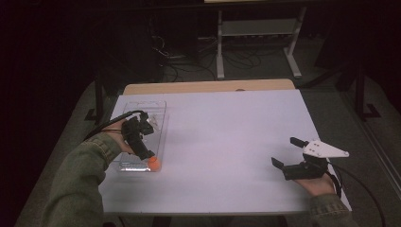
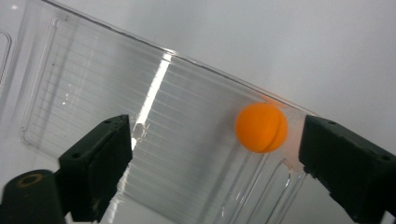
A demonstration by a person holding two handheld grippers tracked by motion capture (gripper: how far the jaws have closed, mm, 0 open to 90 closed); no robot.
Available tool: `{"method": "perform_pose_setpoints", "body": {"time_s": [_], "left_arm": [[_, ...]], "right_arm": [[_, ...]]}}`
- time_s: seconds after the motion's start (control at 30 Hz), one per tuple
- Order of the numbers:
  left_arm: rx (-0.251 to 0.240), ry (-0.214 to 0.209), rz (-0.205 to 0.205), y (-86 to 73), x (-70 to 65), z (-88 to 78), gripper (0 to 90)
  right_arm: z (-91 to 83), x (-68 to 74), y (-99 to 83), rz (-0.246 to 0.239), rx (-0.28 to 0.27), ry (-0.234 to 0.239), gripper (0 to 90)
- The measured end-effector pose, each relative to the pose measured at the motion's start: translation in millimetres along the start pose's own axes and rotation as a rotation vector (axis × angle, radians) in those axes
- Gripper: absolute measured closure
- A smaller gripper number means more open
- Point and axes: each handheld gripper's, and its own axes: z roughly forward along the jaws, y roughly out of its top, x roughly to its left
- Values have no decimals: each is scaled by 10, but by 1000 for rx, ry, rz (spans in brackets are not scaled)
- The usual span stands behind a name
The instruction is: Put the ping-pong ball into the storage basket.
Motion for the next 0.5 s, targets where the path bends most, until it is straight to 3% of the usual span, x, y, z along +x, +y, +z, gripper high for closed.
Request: {"method": "perform_pose_setpoints", "body": {"time_s": [0.2,0.5], "left_arm": [[-8,-8,-3,-11,-27,-36,23],[-86,-6,-7,-5,-73,-134,0]], "right_arm": [[-11,-10,1,2,-4,-6,0],[-12,-3,2,2,-4,-5,0]]}}
